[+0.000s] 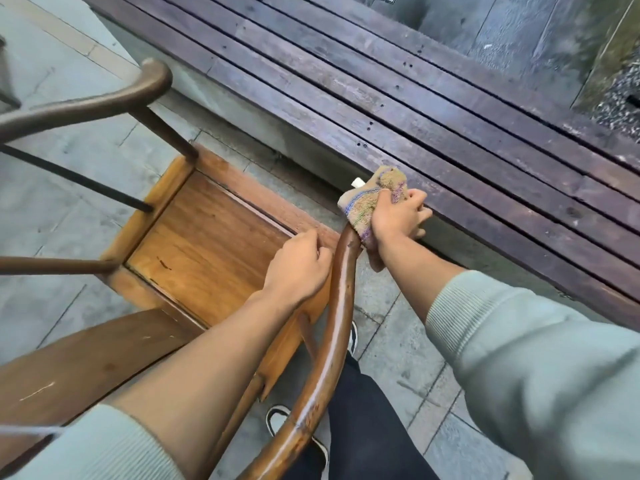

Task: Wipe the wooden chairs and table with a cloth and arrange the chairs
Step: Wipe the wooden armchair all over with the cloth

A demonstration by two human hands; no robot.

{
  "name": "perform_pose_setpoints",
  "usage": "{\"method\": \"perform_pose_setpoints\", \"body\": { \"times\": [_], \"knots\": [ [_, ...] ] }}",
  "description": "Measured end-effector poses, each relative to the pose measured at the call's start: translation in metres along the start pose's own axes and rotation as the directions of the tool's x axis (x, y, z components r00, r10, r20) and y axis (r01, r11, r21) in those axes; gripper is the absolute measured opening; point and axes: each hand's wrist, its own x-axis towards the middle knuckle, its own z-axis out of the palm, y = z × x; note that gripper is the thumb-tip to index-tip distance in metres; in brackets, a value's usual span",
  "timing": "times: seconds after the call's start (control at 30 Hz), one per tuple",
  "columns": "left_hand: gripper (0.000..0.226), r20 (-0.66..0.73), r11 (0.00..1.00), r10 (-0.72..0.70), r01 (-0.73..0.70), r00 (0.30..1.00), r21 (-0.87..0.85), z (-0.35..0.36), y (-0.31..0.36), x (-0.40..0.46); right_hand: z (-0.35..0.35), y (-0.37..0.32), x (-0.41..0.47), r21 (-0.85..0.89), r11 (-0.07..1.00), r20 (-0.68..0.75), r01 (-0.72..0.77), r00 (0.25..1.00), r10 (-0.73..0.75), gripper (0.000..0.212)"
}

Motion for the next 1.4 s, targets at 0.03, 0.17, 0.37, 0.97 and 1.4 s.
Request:
{"method": "perform_pose_setpoints", "body": {
  "times": [0.03,0.17,0.37,0.97,1.4],
  "knots": [
    [0.019,0.0,1.0,-0.006,0.006,1.0,0.009,0.002,-0.003,-0.003,0.001,0.003,-0.001,-0.026,1.0,0.012,0.011,1.0,-0.011,0.039],
    [0.02,-0.005,0.999,-0.042,0.042,0.999,-0.001,0.008,-0.022,-0.02,-0.001,0.006,-0.017,-0.164,0.98,0.163,0.111,0.983,-0.084,0.051],
    [0.026,0.363,0.97,-0.204,0.136,0.909,0.203,-0.007,-0.055,-0.052,-0.009,0.019,-0.084,-0.386,0.855,0.393,0.345,0.901,-0.186,0.055],
    [0.036,-0.032,0.941,0.059,-0.044,0.998,0.335,-0.105,-0.147,-0.339,-0.115,0.175,-0.333,-0.187,0.611,0.515,0.769,0.607,-0.606,0.037],
    [0.07,-0.466,0.913,-0.065,0.241,0.883,0.328,-0.16,-0.271,-0.402,-0.121,0.163,-0.394,-0.015,-0.077,0.806,0.997,-0.034,-0.591,0.108]
  ]
}}
